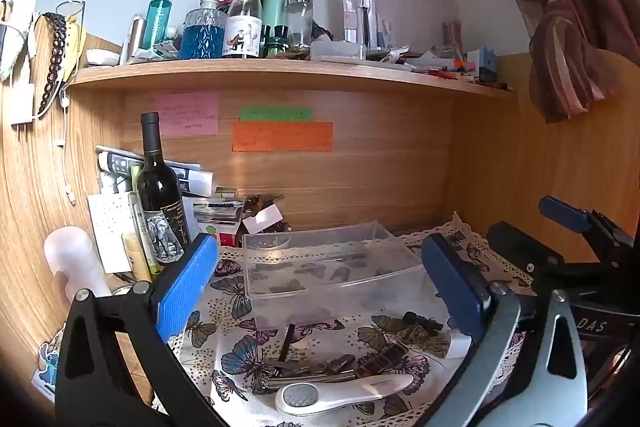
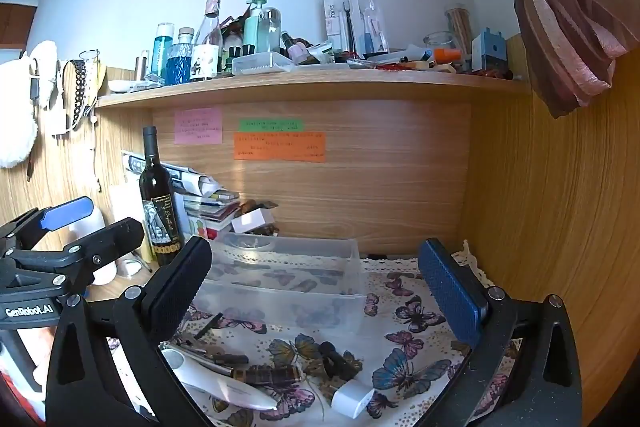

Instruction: Organize rigid objects

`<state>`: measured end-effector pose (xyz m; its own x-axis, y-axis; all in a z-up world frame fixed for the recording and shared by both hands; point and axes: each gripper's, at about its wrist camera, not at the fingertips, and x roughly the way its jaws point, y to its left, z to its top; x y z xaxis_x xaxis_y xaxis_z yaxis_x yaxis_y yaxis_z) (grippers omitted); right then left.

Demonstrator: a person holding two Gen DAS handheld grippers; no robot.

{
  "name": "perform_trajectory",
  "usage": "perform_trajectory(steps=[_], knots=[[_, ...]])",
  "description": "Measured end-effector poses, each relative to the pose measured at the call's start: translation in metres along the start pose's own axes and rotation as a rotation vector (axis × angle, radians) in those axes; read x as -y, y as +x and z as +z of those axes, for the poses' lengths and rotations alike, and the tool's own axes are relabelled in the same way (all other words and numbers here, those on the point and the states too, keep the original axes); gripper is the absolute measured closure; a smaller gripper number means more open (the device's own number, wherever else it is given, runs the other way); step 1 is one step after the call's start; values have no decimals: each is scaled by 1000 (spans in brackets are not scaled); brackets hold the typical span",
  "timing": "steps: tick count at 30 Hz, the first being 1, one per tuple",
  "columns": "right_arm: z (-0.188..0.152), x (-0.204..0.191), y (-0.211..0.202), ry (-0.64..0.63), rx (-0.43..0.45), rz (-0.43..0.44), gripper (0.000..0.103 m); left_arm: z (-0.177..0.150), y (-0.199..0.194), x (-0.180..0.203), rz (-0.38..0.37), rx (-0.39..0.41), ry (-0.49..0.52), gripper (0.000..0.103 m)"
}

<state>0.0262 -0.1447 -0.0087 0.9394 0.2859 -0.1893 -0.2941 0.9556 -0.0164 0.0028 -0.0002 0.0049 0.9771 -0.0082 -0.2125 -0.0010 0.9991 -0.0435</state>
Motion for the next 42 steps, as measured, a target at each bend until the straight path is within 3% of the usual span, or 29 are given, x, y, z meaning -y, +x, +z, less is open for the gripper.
perform_trajectory(steps=[42], knots=[[0,-3,-2,14,13,10,0,-2,-5,0,3,13,-1,0]])
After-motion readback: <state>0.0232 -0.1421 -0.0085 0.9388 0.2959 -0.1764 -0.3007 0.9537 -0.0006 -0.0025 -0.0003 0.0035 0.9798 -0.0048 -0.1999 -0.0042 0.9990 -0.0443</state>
